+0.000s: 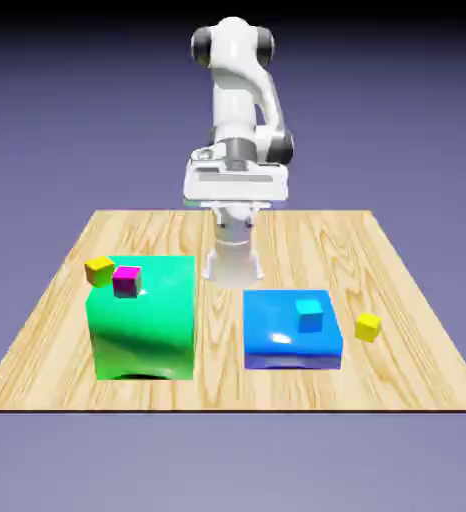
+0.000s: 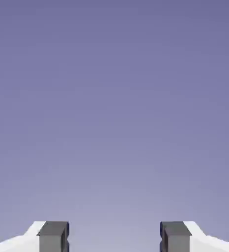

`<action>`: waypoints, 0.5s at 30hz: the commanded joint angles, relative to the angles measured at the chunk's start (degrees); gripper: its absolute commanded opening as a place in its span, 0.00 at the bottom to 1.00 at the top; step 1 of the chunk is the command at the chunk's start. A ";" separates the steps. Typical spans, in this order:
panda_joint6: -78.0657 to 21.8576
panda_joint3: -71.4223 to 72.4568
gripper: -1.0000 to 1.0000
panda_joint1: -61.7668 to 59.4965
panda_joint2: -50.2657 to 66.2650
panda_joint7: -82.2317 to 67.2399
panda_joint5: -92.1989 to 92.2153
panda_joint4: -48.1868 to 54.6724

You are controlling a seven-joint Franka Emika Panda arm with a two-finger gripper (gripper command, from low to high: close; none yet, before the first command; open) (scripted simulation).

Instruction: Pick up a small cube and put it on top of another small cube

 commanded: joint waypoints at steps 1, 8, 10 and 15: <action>-0.40 -0.53 0.50 1.78 1.09 -2.50 0.31 0.34; -3.17 -4.24 0.50 14.19 8.70 -19.94 2.49 2.72; -3.96 -5.30 0.50 17.73 10.88 -24.92 3.11 3.40; -5.95 -7.95 0.50 26.60 16.32 -37.38 4.66 5.11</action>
